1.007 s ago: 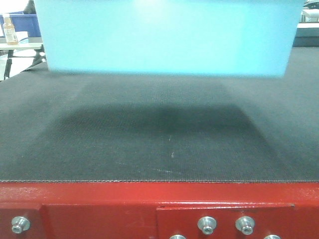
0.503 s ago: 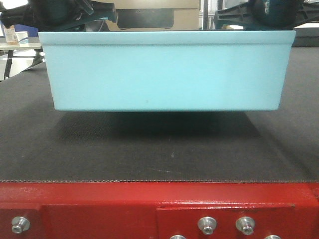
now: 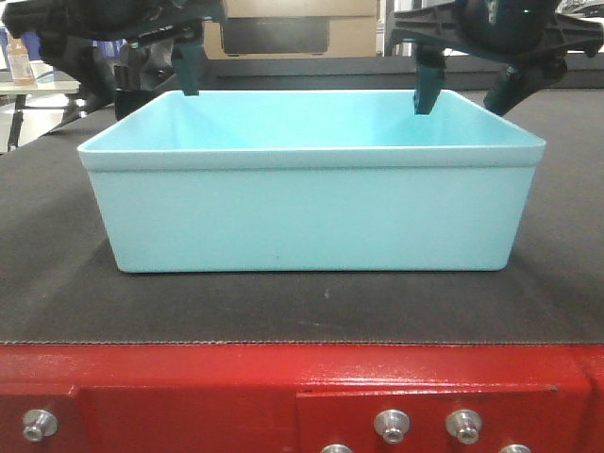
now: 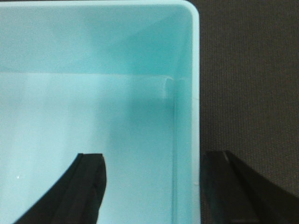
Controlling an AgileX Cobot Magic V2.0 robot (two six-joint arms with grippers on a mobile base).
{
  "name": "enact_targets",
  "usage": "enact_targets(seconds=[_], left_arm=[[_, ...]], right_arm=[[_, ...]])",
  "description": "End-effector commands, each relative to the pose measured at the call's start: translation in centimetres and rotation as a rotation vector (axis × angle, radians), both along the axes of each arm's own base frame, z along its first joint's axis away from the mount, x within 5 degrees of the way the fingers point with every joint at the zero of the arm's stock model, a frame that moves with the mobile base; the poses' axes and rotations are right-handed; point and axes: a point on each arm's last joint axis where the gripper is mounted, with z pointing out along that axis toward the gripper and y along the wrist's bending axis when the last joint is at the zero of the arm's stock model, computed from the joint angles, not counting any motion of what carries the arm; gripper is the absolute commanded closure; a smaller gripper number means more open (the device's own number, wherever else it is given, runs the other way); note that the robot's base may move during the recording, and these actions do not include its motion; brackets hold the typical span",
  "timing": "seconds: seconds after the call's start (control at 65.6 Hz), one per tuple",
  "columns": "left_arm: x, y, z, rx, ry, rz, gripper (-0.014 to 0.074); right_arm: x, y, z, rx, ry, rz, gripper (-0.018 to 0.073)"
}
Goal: Fetch blue bin and place on conveyor start
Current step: 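Open both grippers and raise them away from the bin rim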
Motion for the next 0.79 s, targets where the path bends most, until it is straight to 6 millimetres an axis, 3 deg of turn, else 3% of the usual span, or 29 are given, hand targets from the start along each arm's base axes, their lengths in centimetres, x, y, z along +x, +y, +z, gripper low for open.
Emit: enact_targets(seconds=[0.0, 0.137, 0.229, 0.412, 0.442, 0.534, 0.61, 0.778], left_arm=[[-0.3, 0.3, 1.1, 0.006, -0.025, 0.012, 0.0196], [-1.0, 0.6, 2.6, -0.012, -0.060, 0.011, 0.0289], [-1.8, 1.0, 4.3, -0.036, -0.106, 0.008, 0.0410], [-4.3, 2.4, 7.9, -0.071, -0.176, 0.023, 0.0706], [-4.7, 2.6, 8.3, -0.076, -0.186, 0.024, 0.0707], [-5.6, 2.9, 8.9, -0.098, -0.217, 0.008, 0.0707], [-6.5, 3.1, 8.6, -0.119, -0.222, -0.006, 0.0707], [-8.6, 3.3, 5.9, -0.170, -0.284, -0.108, 0.0707]], right_arm=[[-0.4, -0.1, 1.4, 0.002, -0.041, 0.008, 0.0211], [-1.2, -0.5, 3.3, -0.005, -0.096, 0.014, 0.0215], [-2.2, -0.8, 5.1, -0.005, -0.147, 0.016, 0.0286], [-4.5, -1.6, 8.8, -0.017, -0.257, 0.047, 0.0678], [-4.8, -1.7, 9.2, -0.020, -0.270, 0.052, 0.0725], [-5.5, -1.9, 10.0, -0.042, -0.299, 0.077, 0.0723], [-5.6, -1.8, 9.4, -0.064, -0.305, 0.107, 0.0723], [-7.4, -2.1, 7.4, -0.052, -0.340, 0.138, 0.0723]])
